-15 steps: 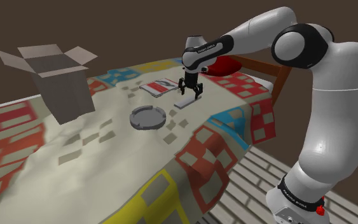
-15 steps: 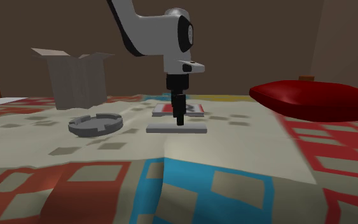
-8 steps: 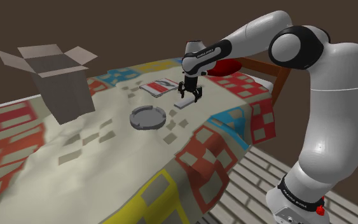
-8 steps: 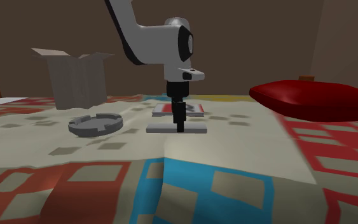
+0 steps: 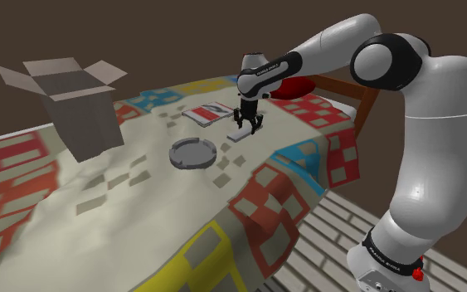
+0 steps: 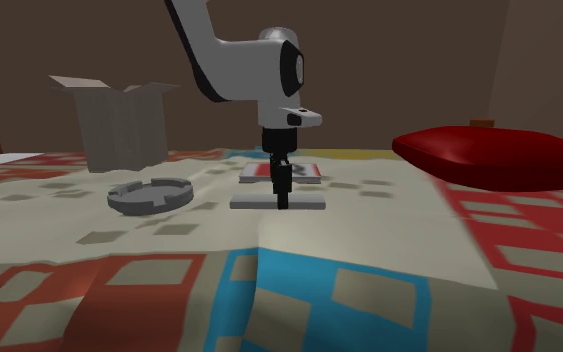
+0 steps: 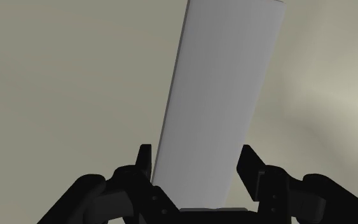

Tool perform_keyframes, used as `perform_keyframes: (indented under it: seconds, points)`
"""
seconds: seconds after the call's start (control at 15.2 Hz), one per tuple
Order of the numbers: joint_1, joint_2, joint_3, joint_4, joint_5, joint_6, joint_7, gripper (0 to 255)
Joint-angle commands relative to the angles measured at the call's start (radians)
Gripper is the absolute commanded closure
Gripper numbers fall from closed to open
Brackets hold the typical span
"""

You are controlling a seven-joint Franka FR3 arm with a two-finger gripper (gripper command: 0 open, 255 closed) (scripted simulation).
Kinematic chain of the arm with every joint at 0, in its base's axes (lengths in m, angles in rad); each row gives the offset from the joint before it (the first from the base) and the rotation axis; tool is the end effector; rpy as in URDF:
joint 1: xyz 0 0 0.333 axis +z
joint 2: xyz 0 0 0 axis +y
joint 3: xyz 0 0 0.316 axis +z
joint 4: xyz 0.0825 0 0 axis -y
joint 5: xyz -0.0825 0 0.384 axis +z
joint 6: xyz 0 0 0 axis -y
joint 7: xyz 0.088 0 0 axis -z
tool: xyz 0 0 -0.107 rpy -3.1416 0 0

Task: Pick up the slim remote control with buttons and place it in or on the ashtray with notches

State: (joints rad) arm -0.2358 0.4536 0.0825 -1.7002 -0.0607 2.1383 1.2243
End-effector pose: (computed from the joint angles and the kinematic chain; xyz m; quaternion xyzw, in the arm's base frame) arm 0.6559 -0.1095 0.3309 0.7798 -0.6259 -0.0021 0.0098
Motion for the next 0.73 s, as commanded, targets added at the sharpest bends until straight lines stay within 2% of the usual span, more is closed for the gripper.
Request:
perform_keyframes:
  seconds: [0.0, 0.33, 0.66]
  points:
    - [0.000, 0.000, 0.000, 0.000, 0.000, 0.000, 0.000, 255]
    - [0.000, 0.000, 0.000, -0.001, 0.000, 0.000, 0.000, 255]
    - [-0.001, -0.029, 0.002, 0.025, 0.004, -0.055, -0.003, 255]
